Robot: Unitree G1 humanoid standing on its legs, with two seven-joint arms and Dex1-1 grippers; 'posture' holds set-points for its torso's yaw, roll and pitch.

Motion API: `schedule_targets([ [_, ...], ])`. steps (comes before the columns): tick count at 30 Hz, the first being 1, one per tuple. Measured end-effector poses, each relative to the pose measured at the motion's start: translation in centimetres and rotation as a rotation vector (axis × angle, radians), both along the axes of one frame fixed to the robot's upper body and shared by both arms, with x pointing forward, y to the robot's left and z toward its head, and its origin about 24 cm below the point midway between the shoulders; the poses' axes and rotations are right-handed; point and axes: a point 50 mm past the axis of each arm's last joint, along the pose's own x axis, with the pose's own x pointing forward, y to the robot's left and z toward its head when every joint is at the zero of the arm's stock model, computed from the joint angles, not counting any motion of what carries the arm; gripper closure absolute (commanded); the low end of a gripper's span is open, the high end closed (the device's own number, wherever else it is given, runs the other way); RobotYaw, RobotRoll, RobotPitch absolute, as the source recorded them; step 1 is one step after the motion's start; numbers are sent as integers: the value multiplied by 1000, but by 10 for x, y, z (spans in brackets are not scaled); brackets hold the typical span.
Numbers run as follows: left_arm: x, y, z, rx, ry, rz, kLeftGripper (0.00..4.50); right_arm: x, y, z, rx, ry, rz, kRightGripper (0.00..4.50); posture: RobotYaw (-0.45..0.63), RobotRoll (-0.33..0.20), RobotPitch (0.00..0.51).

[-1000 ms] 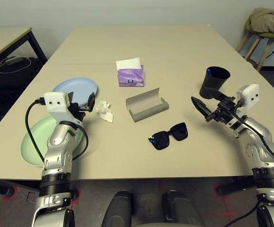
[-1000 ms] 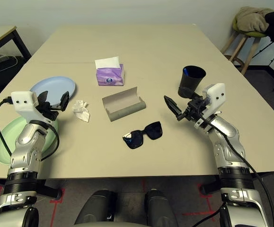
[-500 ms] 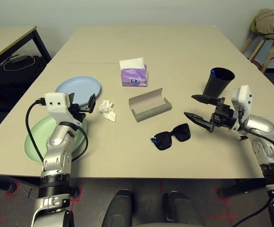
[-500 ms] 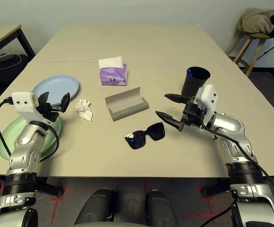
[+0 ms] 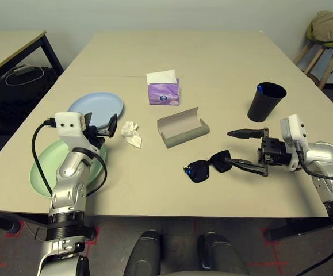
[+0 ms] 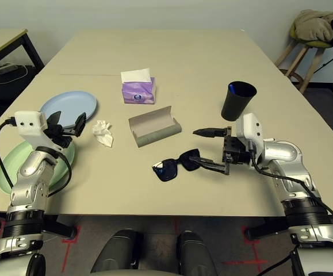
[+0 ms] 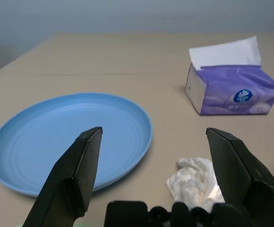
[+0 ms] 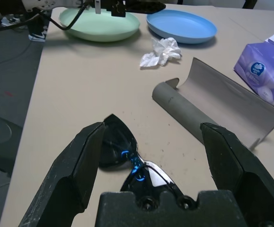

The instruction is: Organize and tidy the items on the table.

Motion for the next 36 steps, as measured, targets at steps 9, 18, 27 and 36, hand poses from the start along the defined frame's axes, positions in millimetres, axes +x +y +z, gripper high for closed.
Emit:
schedule_targets([
  [9, -7, 24, 21, 29, 118, -81, 48, 2, 6, 6, 2, -18, 16, 0, 165, 0, 75],
  [18, -9, 49, 22, 26, 212, 27, 48, 2, 9, 7, 15, -17, 8, 0, 169, 0, 81],
  [27, -14, 91, 39, -5, 411, 121, 48, 2, 12, 8, 21, -21, 7, 0, 175, 0, 82],
  [36, -21, 118, 45, -21, 549, 171, 48, 2, 19, 7, 27, -12, 8, 0, 170, 0, 81],
])
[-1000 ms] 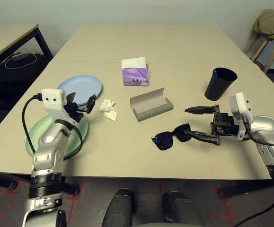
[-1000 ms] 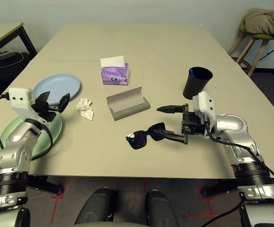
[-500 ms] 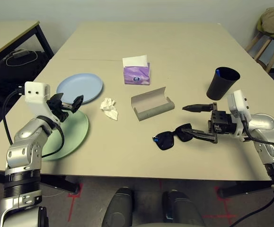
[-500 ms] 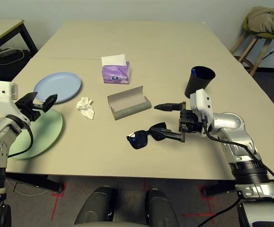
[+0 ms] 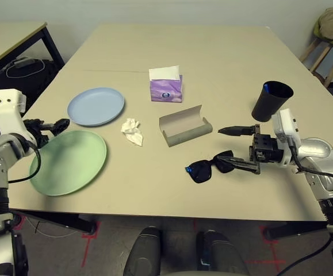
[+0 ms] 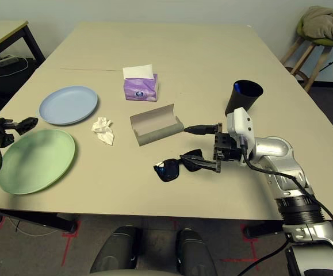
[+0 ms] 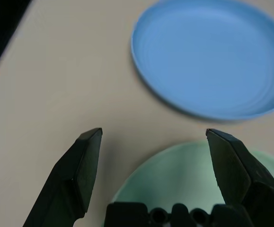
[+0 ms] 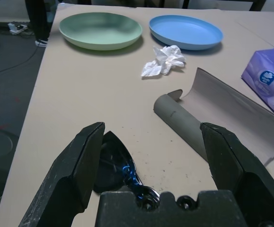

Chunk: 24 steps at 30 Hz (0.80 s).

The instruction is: Organize and tidy the items on the table.

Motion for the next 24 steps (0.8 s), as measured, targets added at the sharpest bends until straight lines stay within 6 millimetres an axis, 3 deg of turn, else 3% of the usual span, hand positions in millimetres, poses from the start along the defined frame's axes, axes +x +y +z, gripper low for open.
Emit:
schedule_targets([
  [5, -7, 8, -6, -14, 105, 7, 48, 0, 0, 0, 0, 6, -4, 0, 169, 0, 81],
  [13, -17, 22, -1, -10, 147, 11, 48, 0, 1, 2, 0, -2, -2, 0, 168, 0, 79],
  [19, -26, 28, -10, -23, 192, 35, 48, 0, 2, 2, 0, -4, -3, 0, 167, 0, 76],
  [24, -34, 31, -20, -22, 241, 53, 1736, 0, 1, 2, 0, -6, -3, 0, 165, 0, 76],
])
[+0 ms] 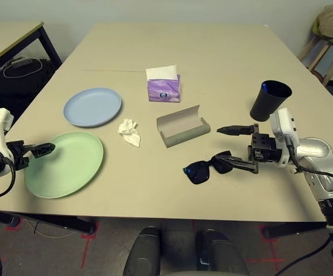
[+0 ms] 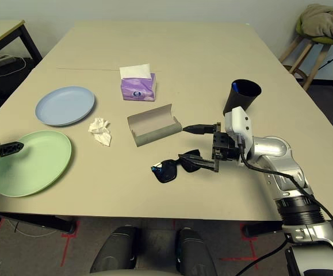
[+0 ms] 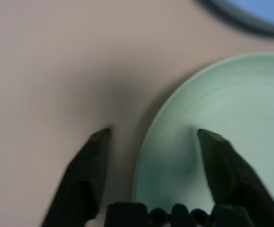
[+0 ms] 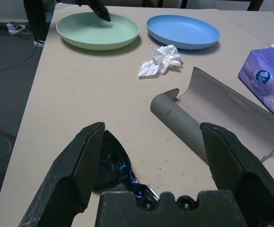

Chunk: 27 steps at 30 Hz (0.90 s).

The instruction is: Organize and tidy the items on the table.

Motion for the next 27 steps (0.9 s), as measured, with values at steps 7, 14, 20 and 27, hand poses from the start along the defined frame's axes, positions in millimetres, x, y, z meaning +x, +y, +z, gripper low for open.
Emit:
schedule_targets([
  [7, -2, 1, 0, -11, -3, -7, 4483, 0, 0, 0, 0, -2, -1, 0, 166, 0, 77],
  [14, -2, 0, 2, -18, -15, -17, 4483, 0, 0, 0, 0, -4, -3, 0, 167, 0, 75],
  [20, -4, 1, 3, -40, -17, -3, 4483, 2, 1, 4, 1, -17, -1, 0, 167, 0, 74],
  [27, -4, -7, 10, -117, -54, -12, 4483, 6, 1, 7, 2, -24, -5, 0, 170, 0, 75],
])
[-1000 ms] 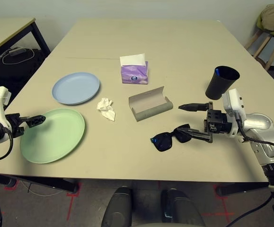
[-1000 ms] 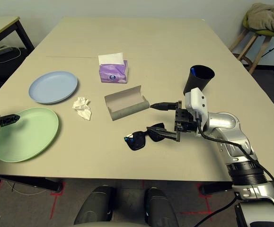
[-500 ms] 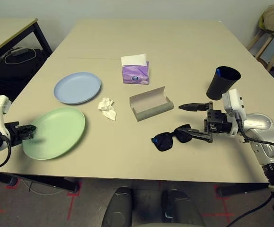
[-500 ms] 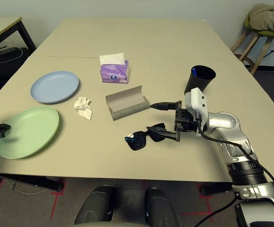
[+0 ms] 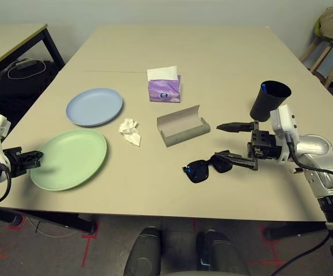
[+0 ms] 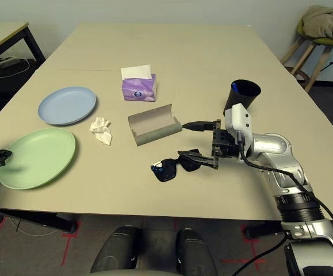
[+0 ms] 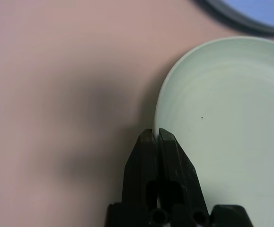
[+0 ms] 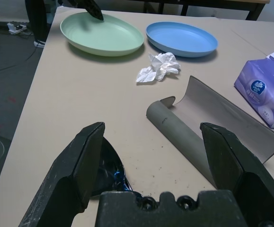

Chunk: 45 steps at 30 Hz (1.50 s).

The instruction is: Organize and tidy the items on the table.

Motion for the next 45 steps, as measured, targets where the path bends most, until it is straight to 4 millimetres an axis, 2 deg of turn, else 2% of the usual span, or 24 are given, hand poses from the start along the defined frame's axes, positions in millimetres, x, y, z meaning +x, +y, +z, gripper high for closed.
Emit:
schedule_targets([
  [9, -4, -10, -8, -128, -54, 37, 4483, 3, 4, 4, -2, -6, 10, 0, 181, 0, 71],
  [18, 0, -11, 6, -193, -127, 59, 4483, 4, 4, 5, -2, -6, 8, 0, 178, 0, 70],
  [25, 31, -28, 35, -232, -265, 70, 4483, 5, 5, 6, 3, -11, 4, 0, 180, 0, 69],
  [30, 54, -30, 52, -196, -334, 143, 4483, 6, 4, 6, 6, -10, -3, 0, 179, 0, 71],
  [36, 76, -38, 41, -173, -312, 201, 4483, 11, 5, 4, 36, 6, -59, 0, 180, 0, 70],
  [45, 98, -49, 34, -171, -326, 268, 4483, 20, 10, 4, 82, 54, -190, 0, 181, 0, 67],
])
